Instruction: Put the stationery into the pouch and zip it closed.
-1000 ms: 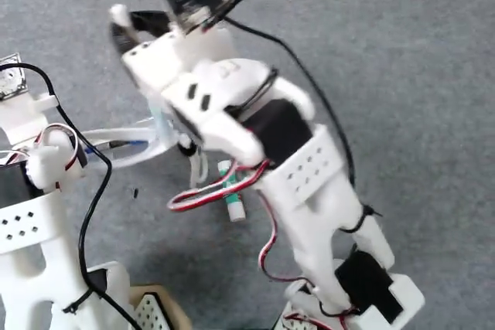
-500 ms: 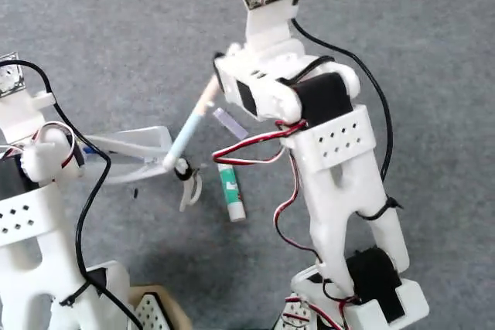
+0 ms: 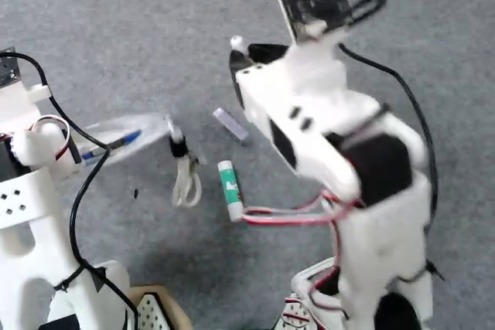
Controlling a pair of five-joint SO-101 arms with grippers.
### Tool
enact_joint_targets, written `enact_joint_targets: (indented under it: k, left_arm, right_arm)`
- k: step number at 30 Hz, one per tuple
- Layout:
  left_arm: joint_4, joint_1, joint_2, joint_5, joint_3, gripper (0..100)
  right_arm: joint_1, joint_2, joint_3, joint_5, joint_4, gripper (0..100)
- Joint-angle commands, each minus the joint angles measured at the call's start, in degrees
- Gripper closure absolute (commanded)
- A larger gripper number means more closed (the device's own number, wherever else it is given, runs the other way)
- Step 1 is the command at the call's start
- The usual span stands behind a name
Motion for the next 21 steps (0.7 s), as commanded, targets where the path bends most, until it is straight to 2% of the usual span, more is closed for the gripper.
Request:
enact_joint_targets:
  k: [1, 9, 13, 21]
  left_arm:
    - [0.62, -0.92, -0.26, 0.44, -2.33, 97]
    - [0.7, -0.84, -0.35, 1.85, -2.24, 97]
    - [0.7, -0.84, -0.26, 1.85, -2.24, 97]
    - [0.53, -0.92, -0.26, 1.85, -2.77, 97]
  right_arm:
    - [0.18, -4.09, -0.22, -0.09, -0.97, 98.6]
    - [2.64, -4.26, 9.1, -0.09, 0.18, 98.6]
    - [6.33, -4.26, 19.12, -0.09, -4.22, 98.6]
    - [6.59, -2.33, 41.01, 0.09, -13.45, 98.4]
